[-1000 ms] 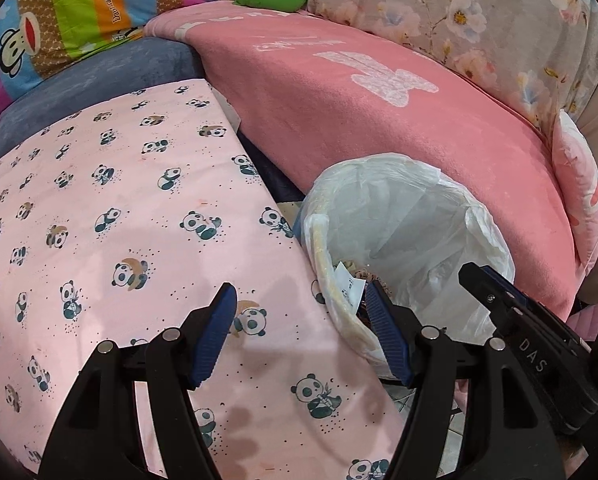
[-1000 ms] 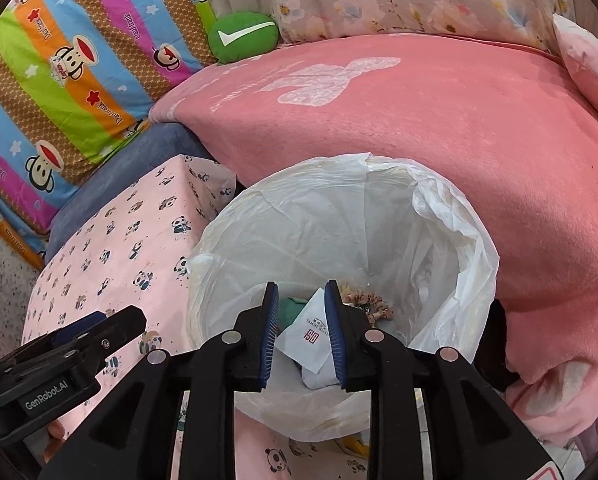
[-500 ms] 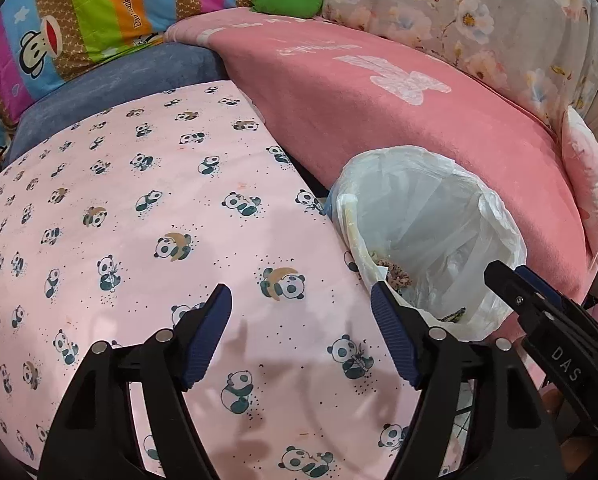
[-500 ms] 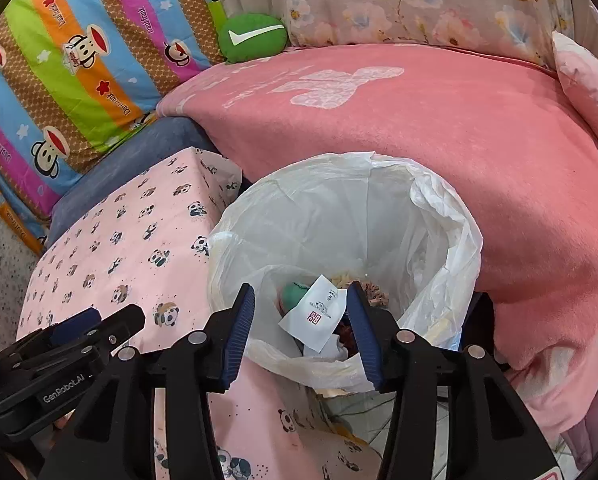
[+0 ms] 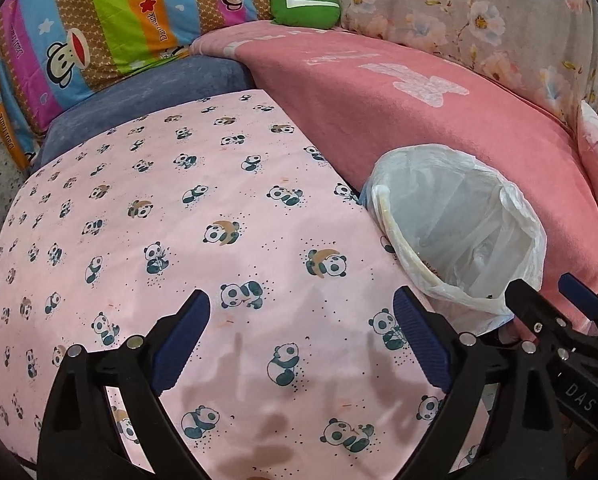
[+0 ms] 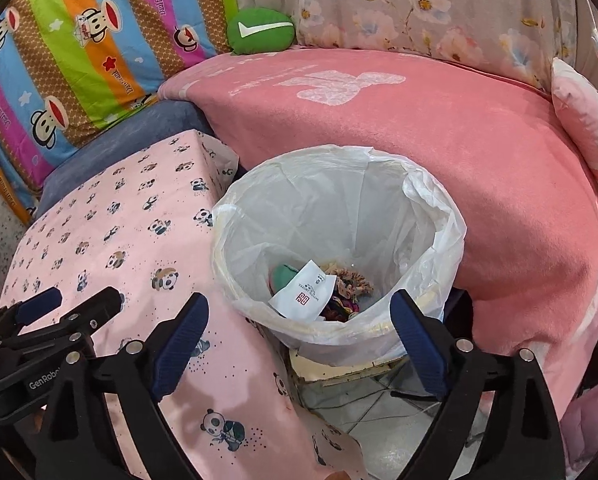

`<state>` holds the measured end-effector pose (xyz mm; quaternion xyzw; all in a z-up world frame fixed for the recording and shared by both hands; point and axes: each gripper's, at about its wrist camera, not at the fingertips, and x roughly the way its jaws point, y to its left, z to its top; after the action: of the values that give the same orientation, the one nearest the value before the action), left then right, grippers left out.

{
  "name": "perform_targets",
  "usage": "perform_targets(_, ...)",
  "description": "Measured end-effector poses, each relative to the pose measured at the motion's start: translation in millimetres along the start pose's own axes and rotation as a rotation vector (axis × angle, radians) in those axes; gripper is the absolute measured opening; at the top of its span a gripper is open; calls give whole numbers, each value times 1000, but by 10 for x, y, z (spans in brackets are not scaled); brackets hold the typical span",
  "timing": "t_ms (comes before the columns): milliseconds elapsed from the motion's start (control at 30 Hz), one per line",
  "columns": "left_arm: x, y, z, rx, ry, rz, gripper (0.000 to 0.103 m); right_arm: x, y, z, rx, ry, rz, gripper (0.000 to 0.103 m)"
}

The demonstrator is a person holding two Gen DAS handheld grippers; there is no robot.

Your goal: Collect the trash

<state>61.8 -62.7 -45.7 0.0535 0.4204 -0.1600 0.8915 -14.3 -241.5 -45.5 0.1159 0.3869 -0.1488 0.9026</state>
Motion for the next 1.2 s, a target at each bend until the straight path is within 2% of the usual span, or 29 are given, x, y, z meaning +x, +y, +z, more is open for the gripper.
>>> perform_targets(67, -8, 7, -28, 3, 0, 7, 89, -19, 28, -33, -18, -14, -7, 88)
perform_targets(133, -9, 10, -56, 6, 3, 10, 89, -40, 56, -58, -35, -22, -23, 97)
perform_targets(400, -41, 4, -119, 11, 2, 25, 90, -106, 100, -103, -57, -8, -57, 96)
perform_targets(1200, -154, -52, -151, -7, 4, 72, 91, -323, 78, -123, -84, 1, -83, 96)
